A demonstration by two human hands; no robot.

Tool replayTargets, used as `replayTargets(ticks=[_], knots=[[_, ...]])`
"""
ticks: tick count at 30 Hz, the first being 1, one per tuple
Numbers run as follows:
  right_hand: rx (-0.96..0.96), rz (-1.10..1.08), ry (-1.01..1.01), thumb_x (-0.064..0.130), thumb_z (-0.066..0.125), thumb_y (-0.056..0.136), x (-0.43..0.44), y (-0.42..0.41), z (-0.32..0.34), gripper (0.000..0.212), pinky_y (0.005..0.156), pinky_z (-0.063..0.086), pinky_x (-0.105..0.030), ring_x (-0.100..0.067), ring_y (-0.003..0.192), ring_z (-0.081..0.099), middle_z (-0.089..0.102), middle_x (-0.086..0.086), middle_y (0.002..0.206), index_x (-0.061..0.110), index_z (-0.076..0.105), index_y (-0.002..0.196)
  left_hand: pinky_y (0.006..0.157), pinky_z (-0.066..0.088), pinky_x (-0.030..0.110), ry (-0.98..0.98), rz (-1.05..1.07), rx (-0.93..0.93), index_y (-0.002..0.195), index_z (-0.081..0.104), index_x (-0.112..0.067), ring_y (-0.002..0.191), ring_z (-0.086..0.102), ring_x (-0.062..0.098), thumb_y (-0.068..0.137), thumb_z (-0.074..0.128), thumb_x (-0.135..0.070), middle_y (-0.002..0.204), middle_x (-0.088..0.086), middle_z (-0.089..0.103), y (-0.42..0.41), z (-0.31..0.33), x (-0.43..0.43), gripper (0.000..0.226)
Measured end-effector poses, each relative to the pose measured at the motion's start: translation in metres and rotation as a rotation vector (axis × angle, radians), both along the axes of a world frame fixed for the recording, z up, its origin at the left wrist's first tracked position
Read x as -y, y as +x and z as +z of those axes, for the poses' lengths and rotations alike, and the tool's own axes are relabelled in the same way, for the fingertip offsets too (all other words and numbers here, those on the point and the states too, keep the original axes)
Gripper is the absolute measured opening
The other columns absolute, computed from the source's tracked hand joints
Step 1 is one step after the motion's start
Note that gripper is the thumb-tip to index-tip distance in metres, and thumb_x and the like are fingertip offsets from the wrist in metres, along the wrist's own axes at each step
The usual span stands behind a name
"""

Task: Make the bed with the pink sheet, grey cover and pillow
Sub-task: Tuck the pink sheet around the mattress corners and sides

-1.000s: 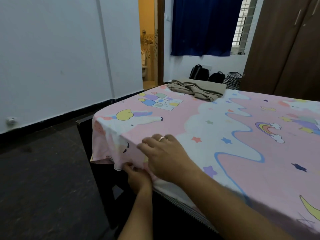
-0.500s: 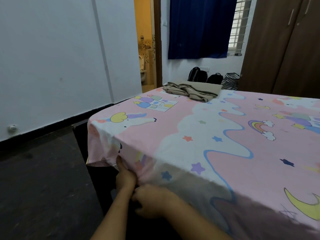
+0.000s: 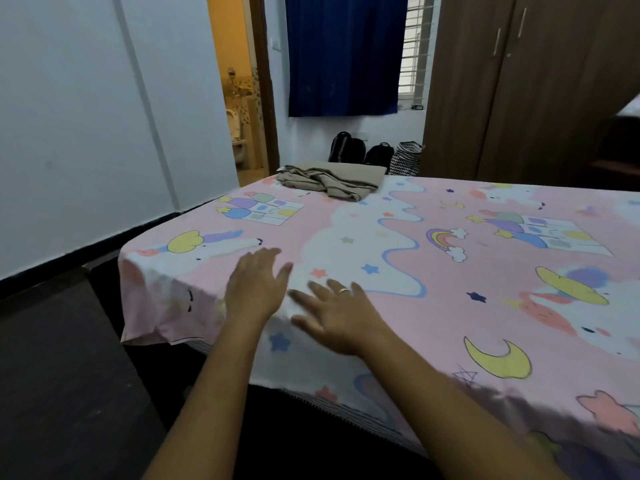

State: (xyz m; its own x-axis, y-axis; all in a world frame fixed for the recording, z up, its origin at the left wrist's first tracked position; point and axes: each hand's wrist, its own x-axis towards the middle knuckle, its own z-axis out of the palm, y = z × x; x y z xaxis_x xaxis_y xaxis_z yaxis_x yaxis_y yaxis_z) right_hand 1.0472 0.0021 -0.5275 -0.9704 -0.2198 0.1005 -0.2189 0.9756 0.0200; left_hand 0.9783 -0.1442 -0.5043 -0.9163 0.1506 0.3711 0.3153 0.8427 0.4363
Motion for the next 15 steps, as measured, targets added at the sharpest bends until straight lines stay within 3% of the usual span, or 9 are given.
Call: replayTargets(ticks=[2,5,8,10,11,13,15], knots=[[-0.045,0.063,0.072,0.068,0.027,0.086,0.006,0.008,0.000,0.072,0.113,0.009,-0.052,-0.026,0.145,0.013,0.009,-0.002,0.160,0.037,0.013,0.149,0.114,0.016,0.041,-0.168,-0.023,0.189,0.142,0.037,-0.032,0.143,0.019,0.024,0.098,0.029,-0.051,0.154,-0.004,0.029,0.000,-0.008,-0.015,0.049],[0.033,0.183,-0.010,0.052,0.055,0.087,0.011,0.022,0.003,0.073,0.117,0.003,-0.049,-0.021,0.146,0.011,0.010,-0.001,0.160,0.029,0.024,0.149,0.117,0.003,0.042,-0.176,-0.023,0.305,0.146,0.026,-0.038,0.146,0.005,0.023,0.099,0.021,-0.052,0.159,-0.009,0.012,0.001,-0.013,-0.017,0.050],[0.308,0.349,-0.520,0.036,0.061,0.090,0.002,0.034,0.028,0.040,0.116,0.024,-0.039,-0.016,0.132,0.041,0.049,0.001,0.143,0.023,0.061,0.128,0.117,0.002,0.046,-0.225,0.021,0.392,0.149,0.019,-0.037,0.146,0.001,0.026,0.098,0.020,-0.055,0.160,-0.008,0.005,0.003,-0.007,-0.015,0.053],[0.266,0.252,-0.796,0.030,0.061,0.092,-0.023,0.039,0.044,0.030,0.103,0.039,-0.024,-0.011,0.116,0.056,0.065,0.000,0.124,0.018,0.068,0.118,0.116,0.006,0.049,-0.288,0.100,0.432,0.149,0.019,-0.034,0.145,0.004,0.030,0.097,0.026,-0.054,0.159,-0.003,0.008,0.007,0.000,-0.022,0.055],[0.162,0.150,-0.797,0.031,0.060,0.092,-0.040,0.041,0.049,0.031,0.099,0.039,-0.017,-0.009,0.116,0.055,0.064,0.002,0.125,0.019,0.066,0.121,0.115,0.008,0.049,-0.316,0.107,0.422,0.148,0.023,-0.032,0.145,0.007,0.031,0.097,0.030,-0.052,0.158,-0.002,0.012,0.010,0.003,-0.030,0.055],[-0.011,-0.079,-0.515,0.041,0.052,0.094,-0.078,0.041,0.047,0.044,0.105,0.030,-0.021,-0.010,0.132,0.042,0.049,0.007,0.142,0.025,0.052,0.135,0.116,0.010,0.047,-0.352,-0.008,0.338,0.146,0.028,-0.034,0.145,0.010,0.026,0.096,0.037,-0.046,0.158,-0.003,0.014,0.015,0.009,-0.057,0.052],[0.063,-0.208,-0.294,0.049,0.040,0.098,-0.101,0.046,0.033,0.054,0.113,0.021,-0.030,-0.014,0.142,0.025,0.030,0.005,0.154,0.026,0.034,0.147,0.117,0.009,0.046,-0.330,-0.167,0.278,0.146,0.027,-0.035,0.146,0.008,0.020,0.097,0.038,-0.046,0.159,-0.006,0.009,0.024,0.011,-0.085,0.052]])
